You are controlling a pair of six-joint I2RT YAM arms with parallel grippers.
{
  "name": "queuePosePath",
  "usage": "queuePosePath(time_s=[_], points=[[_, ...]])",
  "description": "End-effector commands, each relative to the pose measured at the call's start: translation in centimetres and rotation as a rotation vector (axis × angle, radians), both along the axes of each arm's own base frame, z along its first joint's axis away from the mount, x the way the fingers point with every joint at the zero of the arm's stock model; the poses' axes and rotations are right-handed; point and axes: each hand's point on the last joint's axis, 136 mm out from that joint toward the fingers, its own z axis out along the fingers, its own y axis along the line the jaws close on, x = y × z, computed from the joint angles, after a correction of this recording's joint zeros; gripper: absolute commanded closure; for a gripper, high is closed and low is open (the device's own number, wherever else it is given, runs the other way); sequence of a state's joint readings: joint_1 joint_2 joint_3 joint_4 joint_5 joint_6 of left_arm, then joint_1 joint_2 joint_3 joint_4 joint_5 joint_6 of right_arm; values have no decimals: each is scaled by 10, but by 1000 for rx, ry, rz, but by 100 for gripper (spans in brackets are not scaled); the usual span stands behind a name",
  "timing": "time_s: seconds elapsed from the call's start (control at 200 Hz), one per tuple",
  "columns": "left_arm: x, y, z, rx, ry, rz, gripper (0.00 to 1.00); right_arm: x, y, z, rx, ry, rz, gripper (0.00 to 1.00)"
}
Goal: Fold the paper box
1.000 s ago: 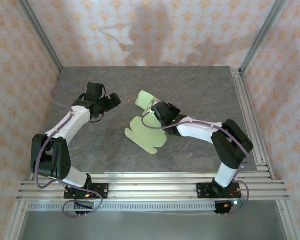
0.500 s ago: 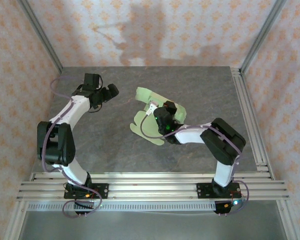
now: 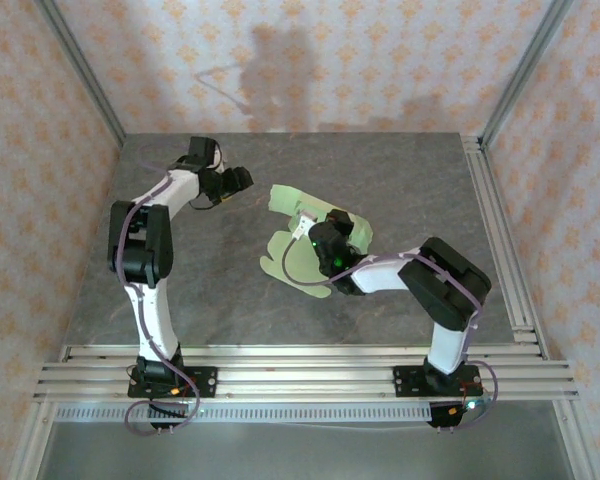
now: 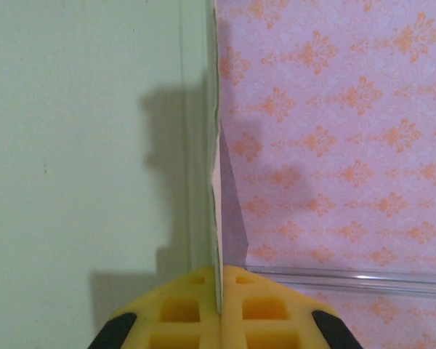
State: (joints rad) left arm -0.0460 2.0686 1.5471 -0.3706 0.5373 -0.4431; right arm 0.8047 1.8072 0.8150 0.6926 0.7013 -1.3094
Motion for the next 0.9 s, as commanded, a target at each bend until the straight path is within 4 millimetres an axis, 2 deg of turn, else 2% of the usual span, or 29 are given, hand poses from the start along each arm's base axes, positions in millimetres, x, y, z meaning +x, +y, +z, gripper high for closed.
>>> queuePosePath(time_s=[0.0,0.09,0.345,0.661,0.671,0.691,0.891], points=[[-3,-30,19,-60,-31,-123,35,-7,-1,1,40,22,2,100],[-11,-46,23,-70,-45,-182,35,-8,0,-1,52,39,4,100],[-25,-73,31,-88,-144,-241,34,-5,7,-1,71,65,24,100],[-50,-91,20,-134,-155,-289,34,-3,10,3,80,73,37,100],[-51,-92,30,-136,-176,-293,35,-3,10,3,81,73,37,100],[-53,-93,34,-140,-188,-301,35,-2,10,3,82,73,38,100],[-68,-102,36,-157,-221,-370,36,-1,11,5,98,71,38,100]])
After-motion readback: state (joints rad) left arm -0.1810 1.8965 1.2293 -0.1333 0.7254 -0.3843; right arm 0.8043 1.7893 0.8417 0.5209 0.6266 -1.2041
